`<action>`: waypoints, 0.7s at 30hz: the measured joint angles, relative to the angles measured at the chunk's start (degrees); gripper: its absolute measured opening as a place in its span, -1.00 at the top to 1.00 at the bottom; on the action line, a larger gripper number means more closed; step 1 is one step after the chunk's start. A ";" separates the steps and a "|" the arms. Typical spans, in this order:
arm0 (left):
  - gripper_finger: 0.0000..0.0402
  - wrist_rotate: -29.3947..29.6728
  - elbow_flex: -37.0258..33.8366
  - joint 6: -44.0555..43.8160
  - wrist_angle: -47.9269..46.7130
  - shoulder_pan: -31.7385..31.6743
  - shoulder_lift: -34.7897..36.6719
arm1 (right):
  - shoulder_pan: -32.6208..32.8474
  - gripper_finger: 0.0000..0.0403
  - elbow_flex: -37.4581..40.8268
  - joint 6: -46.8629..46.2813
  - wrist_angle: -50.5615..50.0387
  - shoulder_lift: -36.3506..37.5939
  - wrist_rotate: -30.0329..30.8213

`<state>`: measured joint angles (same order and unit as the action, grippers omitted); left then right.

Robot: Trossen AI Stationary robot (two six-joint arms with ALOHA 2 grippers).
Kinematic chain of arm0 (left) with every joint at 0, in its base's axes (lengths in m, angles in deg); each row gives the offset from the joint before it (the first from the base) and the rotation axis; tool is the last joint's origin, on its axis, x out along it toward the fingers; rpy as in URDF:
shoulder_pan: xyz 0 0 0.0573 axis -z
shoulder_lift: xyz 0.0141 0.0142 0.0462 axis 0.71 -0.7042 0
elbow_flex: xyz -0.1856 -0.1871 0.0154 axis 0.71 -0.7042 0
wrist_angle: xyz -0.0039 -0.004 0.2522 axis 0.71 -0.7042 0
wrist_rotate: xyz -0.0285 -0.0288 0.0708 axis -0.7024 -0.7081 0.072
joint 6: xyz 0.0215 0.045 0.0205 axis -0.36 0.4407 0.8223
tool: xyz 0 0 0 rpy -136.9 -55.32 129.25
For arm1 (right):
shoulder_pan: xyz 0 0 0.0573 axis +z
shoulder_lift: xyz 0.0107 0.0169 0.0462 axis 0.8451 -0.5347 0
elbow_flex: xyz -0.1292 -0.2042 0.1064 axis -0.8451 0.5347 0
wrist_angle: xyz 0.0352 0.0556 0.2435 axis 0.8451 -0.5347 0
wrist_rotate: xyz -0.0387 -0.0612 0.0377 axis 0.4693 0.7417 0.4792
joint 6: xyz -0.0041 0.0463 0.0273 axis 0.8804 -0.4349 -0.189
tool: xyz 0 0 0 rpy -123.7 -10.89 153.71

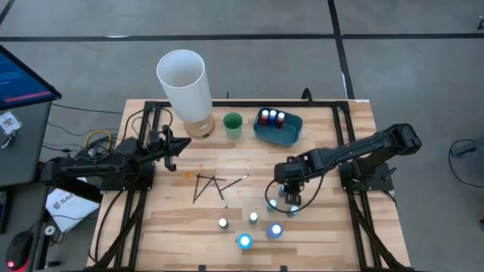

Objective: Pick & Place Paint Supplies
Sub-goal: Put the light blue paint bottle into the blue bin

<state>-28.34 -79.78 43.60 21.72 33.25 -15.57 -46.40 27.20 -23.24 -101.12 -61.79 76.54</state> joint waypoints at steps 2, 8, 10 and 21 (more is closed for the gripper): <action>0.99 0.02 0.00 -0.01 0.00 0.00 0.02 | -0.78 0.46 -0.30 2.06 -0.72 0.22 0.56; 0.99 0.01 0.00 -0.01 0.00 0.02 0.02 | -6.78 0.46 -6.08 10.60 -5.09 3.66 1.28; 0.99 0.00 0.00 -0.02 0.00 0.02 0.00 | -9.99 0.46 -8.23 13.89 -5.79 4.74 1.32; 0.99 0.01 0.00 0.00 0.00 0.02 0.01 | -32.12 0.46 -18.76 23.47 -8.86 4.91 5.50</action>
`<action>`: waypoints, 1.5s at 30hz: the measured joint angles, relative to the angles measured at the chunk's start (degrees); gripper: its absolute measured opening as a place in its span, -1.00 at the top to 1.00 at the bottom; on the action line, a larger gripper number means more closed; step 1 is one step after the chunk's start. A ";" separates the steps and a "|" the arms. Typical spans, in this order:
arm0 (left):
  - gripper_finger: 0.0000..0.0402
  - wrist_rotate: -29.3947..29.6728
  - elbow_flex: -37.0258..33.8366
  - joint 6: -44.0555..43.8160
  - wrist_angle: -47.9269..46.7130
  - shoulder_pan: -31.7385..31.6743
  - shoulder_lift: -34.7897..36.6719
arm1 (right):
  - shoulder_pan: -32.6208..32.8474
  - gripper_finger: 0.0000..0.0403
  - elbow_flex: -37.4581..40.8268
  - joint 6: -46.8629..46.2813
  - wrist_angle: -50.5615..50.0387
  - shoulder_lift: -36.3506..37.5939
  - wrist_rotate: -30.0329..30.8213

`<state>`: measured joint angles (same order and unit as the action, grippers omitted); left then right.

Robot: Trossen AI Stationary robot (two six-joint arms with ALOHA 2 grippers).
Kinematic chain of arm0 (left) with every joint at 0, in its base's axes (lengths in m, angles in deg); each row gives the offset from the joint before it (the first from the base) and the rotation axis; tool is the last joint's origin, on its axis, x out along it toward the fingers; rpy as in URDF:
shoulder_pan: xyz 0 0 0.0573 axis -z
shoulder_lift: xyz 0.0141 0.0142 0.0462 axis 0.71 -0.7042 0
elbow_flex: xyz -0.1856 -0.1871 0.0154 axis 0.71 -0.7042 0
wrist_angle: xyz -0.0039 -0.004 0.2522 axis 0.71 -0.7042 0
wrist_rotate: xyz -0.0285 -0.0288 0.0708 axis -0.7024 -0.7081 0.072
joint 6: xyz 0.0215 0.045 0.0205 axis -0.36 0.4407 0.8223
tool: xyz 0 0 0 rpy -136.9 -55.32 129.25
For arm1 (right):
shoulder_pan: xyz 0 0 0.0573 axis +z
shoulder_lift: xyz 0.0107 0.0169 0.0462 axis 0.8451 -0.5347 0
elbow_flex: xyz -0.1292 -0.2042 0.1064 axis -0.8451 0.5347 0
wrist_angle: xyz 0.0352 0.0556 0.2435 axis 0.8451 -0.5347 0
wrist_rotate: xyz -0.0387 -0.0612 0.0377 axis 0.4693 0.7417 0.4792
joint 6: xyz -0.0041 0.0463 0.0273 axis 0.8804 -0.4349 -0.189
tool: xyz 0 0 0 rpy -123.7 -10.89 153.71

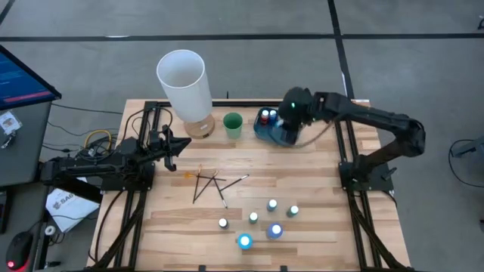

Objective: Pick & Place Paint Supplies
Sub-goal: Put the light blue paint bottle into the blue bin

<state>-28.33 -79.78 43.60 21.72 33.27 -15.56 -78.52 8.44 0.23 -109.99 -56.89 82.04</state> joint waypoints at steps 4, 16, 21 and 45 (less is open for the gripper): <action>0.99 0.00 0.00 0.00 0.01 0.00 0.00 | -6.07 0.46 -0.08 -2.40 -4.22 -3.22 0.00; 0.99 -0.01 0.00 0.00 0.00 0.00 0.00 | -11.32 0.46 0.05 1.73 -6.94 -13.01 -0.13; 0.99 0.01 0.00 0.00 0.00 0.00 0.00 | -13.26 0.43 0.67 3.97 -4.47 -14.86 -0.64; 0.99 0.00 0.00 -0.01 0.00 0.00 0.01 | -20.42 0.41 7.42 7.92 6.96 -14.28 -9.12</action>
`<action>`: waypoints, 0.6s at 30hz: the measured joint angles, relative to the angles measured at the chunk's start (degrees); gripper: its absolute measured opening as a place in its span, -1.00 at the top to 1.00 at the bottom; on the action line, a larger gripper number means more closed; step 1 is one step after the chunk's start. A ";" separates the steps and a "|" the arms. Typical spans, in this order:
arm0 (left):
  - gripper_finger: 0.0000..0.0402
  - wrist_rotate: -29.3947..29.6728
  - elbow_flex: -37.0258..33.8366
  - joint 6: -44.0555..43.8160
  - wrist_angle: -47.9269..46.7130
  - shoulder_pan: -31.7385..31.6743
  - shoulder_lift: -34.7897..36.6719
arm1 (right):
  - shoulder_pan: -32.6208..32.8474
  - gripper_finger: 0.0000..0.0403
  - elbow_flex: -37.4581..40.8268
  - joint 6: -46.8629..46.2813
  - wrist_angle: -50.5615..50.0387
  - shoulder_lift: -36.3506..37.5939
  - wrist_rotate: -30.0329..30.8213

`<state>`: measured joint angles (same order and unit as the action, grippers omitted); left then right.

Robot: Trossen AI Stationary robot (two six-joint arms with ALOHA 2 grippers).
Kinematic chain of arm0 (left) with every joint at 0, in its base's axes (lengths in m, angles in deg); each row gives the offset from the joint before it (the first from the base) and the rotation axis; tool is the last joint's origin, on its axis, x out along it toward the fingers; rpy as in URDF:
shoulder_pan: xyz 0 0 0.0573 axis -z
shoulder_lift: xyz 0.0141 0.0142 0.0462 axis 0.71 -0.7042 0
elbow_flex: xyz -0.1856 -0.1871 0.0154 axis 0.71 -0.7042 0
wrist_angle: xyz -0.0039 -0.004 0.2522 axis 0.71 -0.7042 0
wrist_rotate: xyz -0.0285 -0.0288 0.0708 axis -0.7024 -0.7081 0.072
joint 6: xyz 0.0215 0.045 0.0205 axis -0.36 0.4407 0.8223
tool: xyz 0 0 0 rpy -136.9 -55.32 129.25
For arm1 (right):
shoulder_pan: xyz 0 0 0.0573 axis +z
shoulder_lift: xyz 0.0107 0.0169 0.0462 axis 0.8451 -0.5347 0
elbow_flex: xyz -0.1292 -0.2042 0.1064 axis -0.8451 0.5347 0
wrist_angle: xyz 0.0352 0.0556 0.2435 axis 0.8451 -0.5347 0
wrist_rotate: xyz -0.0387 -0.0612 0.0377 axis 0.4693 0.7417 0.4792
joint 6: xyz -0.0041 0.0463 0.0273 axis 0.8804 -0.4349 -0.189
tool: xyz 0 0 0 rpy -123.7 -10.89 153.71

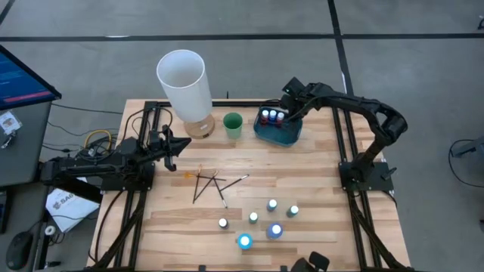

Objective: Pick & Place Paint Supplies
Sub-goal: Put the light blue paint bottle into the blue bin

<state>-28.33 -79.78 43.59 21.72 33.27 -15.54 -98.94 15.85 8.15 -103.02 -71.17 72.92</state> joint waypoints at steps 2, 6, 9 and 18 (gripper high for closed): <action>0.99 0.00 0.00 -0.01 0.01 0.00 -0.02 | -0.28 0.42 0.00 -0.01 -0.02 0.00 -0.02; 0.99 -0.01 0.00 0.01 0.01 0.00 -0.01 | -0.52 0.40 0.00 -0.03 0.55 0.00 -0.01; 0.99 -0.01 0.00 0.01 0.00 0.00 -0.02 | -0.52 0.40 0.00 -0.05 0.87 0.00 -0.02; 0.99 0.00 0.00 0.00 0.00 0.00 0.00 | -0.52 0.39 0.00 -0.47 1.38 0.00 -0.02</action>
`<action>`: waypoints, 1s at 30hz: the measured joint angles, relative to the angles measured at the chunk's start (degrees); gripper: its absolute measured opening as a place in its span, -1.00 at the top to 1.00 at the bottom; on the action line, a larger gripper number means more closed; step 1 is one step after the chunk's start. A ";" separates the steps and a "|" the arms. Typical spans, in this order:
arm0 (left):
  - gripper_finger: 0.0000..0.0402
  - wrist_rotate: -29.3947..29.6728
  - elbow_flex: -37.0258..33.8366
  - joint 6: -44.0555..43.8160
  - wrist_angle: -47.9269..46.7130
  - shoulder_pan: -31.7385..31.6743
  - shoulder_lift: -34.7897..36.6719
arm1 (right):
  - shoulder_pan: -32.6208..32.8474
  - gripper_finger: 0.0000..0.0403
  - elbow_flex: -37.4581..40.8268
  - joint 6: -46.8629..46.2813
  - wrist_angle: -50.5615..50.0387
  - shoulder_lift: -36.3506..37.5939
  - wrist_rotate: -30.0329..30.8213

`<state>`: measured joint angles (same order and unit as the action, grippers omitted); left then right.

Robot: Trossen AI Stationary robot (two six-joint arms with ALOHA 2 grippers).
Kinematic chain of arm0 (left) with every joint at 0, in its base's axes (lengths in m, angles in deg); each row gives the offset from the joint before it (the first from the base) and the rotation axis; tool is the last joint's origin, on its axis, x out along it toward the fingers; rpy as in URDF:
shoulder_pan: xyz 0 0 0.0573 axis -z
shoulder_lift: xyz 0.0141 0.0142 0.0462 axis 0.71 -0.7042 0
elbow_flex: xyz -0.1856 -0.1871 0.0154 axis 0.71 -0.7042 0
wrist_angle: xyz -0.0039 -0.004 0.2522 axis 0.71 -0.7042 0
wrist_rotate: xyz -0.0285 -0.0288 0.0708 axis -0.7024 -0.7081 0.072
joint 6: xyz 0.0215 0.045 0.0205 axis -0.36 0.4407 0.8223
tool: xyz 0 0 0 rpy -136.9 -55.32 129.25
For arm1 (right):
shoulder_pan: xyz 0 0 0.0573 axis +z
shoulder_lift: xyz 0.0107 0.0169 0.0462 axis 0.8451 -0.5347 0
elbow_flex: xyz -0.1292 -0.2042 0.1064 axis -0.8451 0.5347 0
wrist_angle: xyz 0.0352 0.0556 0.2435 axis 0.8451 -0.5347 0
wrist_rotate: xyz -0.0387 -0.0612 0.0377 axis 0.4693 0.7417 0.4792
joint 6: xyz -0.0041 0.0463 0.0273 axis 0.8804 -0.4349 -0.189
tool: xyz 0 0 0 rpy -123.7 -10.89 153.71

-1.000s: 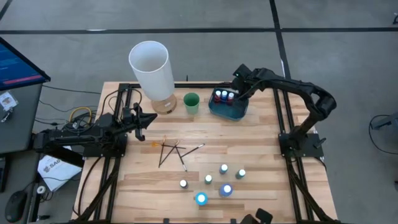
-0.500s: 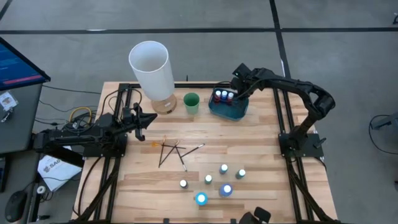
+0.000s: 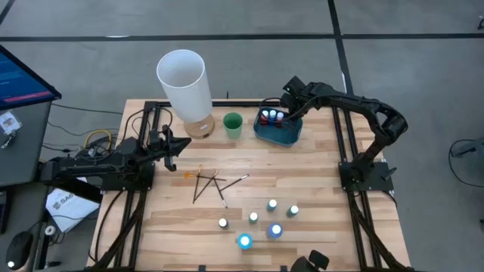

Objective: Pick & Place Paint Supplies
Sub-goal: Put the light blue paint bottle into the blue bin

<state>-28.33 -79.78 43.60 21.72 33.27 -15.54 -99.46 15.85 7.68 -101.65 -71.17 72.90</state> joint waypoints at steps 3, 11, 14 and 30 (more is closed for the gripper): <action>0.99 0.02 0.00 0.00 0.00 0.00 0.00 | -0.02 0.39 0.00 -0.18 -0.04 0.00 0.00; 0.99 0.02 0.00 0.00 0.00 0.00 0.00 | -0.24 0.39 -0.24 -0.05 -0.17 -1.74 -0.37; 0.99 0.00 0.00 0.00 0.00 0.00 -0.02 | -0.27 0.39 -0.42 0.24 0.08 -3.25 -0.84; 0.99 0.01 0.00 0.00 0.00 0.00 -0.01 | -0.76 0.22 0.09 1.34 0.11 -2.03 -0.09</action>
<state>-28.33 -79.78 43.60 21.72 33.27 -15.56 -100.22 15.94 9.02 -101.54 -73.20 72.81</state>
